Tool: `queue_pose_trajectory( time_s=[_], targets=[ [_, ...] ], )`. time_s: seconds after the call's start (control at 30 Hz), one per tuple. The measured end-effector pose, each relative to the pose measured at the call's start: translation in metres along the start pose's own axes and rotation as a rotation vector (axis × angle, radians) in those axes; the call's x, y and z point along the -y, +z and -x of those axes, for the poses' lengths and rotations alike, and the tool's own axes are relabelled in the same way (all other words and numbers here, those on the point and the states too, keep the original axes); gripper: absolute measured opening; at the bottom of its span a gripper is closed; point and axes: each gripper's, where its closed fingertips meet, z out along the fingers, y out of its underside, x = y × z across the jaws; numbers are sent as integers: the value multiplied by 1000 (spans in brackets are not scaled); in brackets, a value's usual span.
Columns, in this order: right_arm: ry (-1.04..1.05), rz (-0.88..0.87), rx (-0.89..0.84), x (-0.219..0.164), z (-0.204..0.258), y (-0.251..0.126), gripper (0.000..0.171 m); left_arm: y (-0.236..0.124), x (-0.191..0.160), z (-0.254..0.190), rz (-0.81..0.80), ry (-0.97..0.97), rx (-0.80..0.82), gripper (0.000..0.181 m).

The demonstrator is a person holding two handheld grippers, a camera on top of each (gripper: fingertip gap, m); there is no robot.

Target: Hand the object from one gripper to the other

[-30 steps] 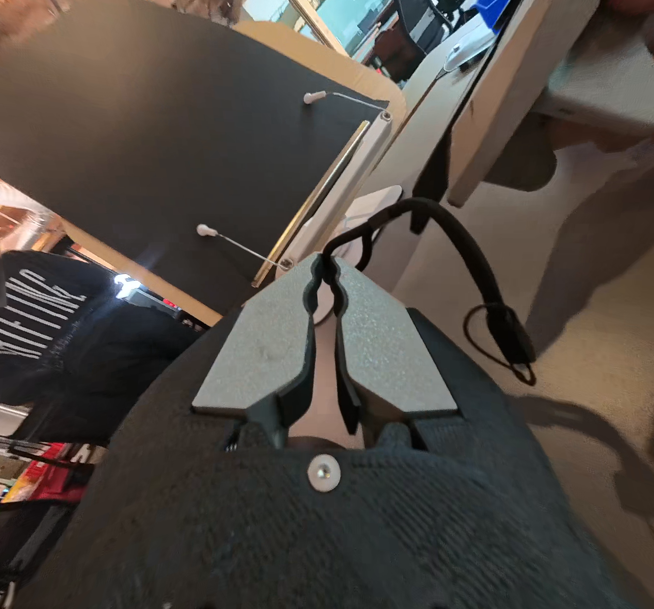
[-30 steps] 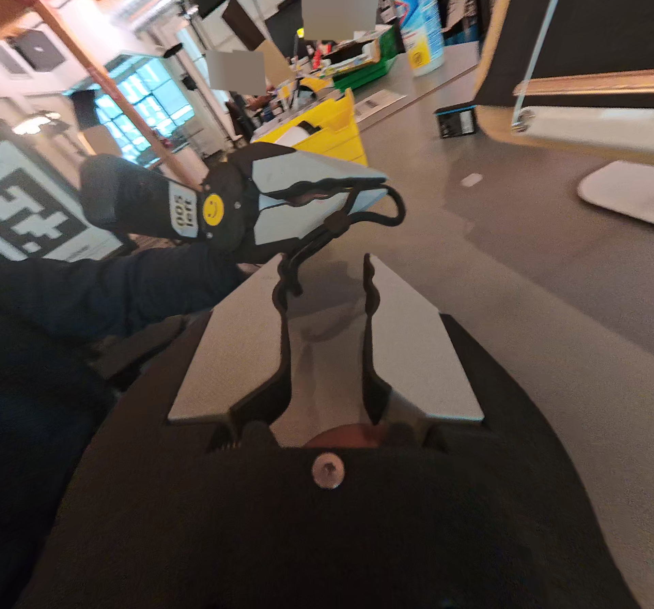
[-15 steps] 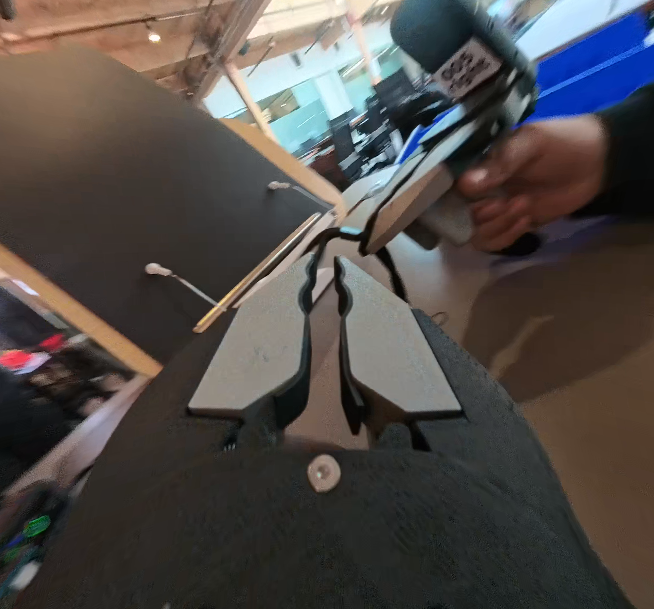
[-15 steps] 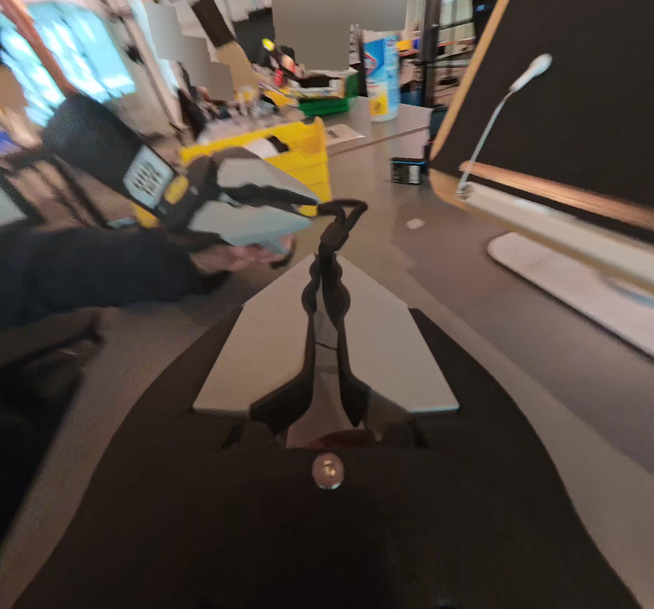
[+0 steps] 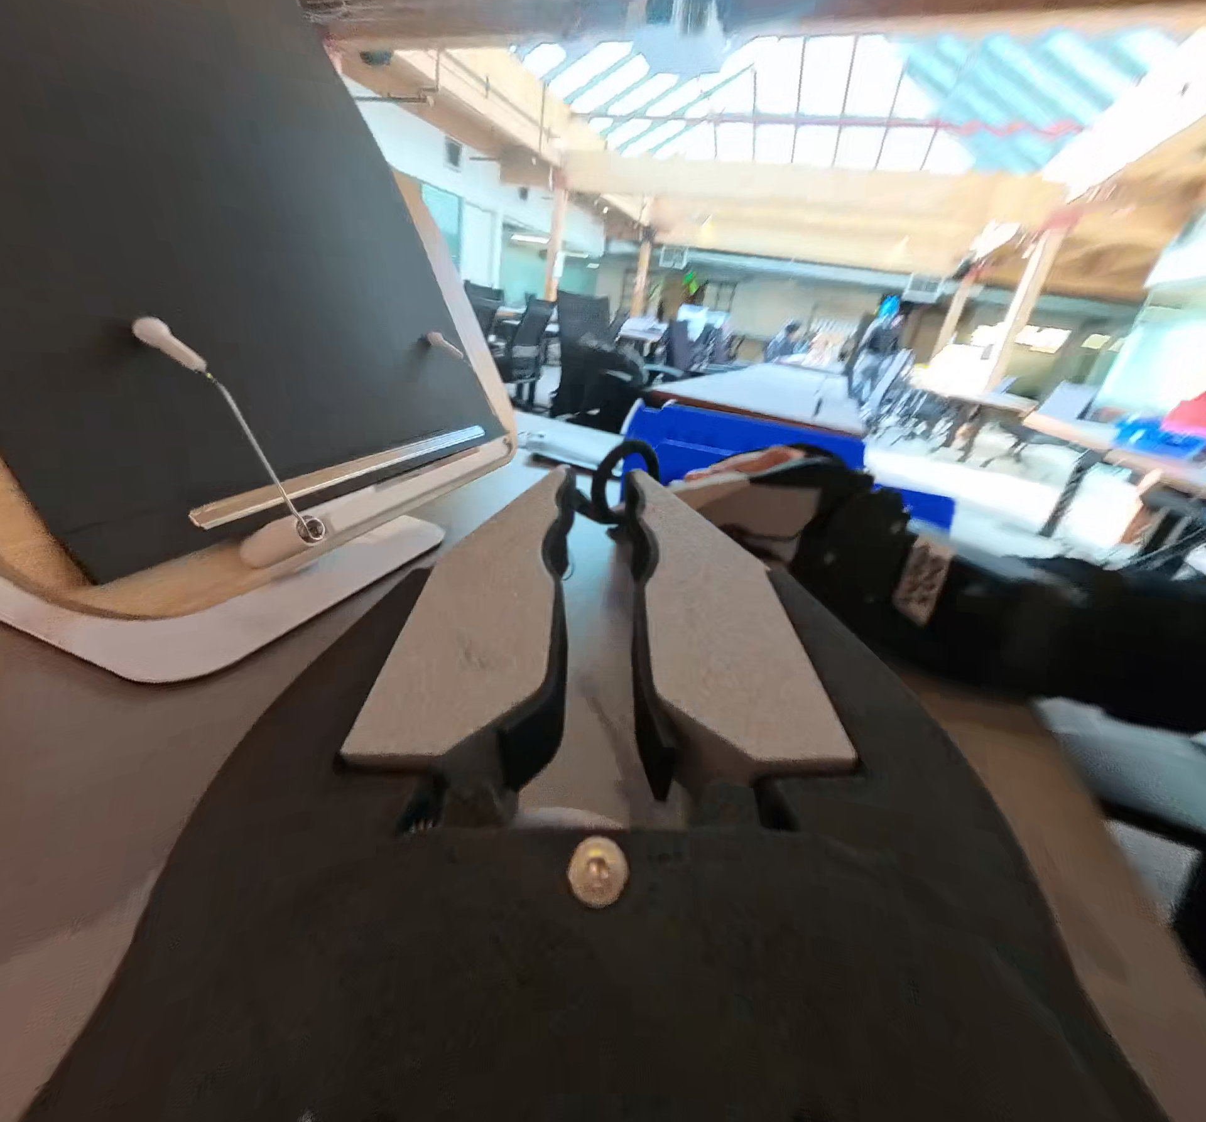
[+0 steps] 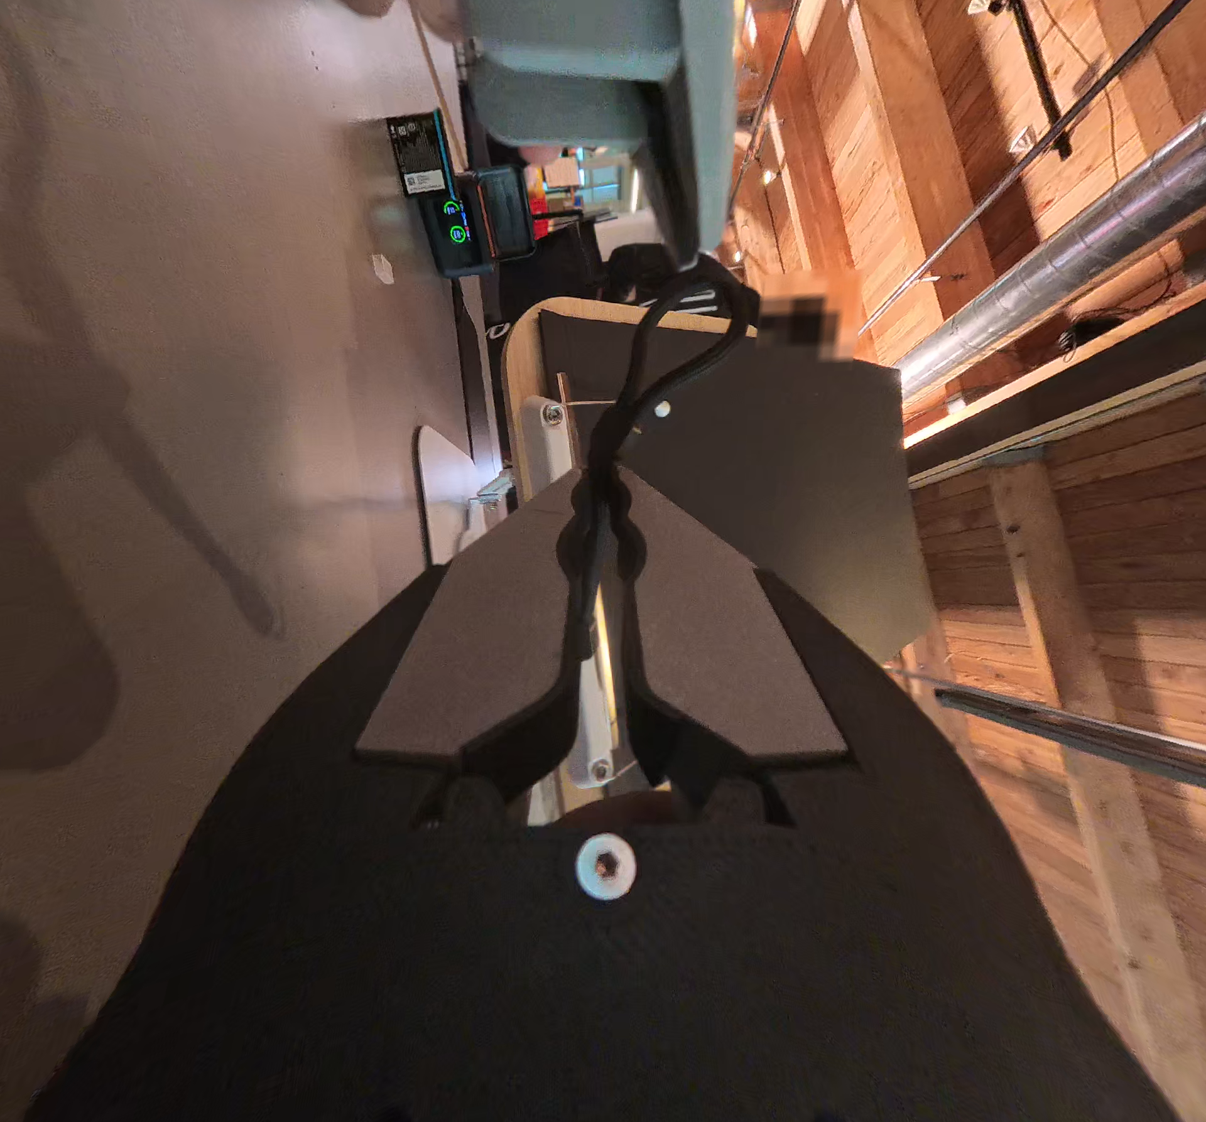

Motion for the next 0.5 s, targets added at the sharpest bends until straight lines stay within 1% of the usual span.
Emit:
queue_pose_trajectory(
  time_s=[0.07,0.13,0.23,0.3,0.37,0.43,0.47,0.5],
  targets=[
    [-62,-5,9,-2,2,-2,1,-2,3,4,1,-161,-35,18],
    [-127,-24,2,0,4,-4,0,-2,-2,7,30,-331,-82,22],
    [-241,-48,-7,6,11,-7,0,0,-23,8,130,-553,-152,27],
    [-279,-77,2,13,16,-9,0,1,-40,-2,222,-680,-243,31],
    [-306,-93,6,18,19,-11,0,1,-53,-17,303,-758,-331,31],
    [-320,-116,23,25,25,-12,0,1,-63,-38,378,-790,-428,30],
    [-325,-126,25,29,27,-13,0,1,-69,-46,418,-784,-451,36],
    [-332,-137,25,34,28,-13,1,3,-73,-52,441,-766,-459,39]
  ],
)
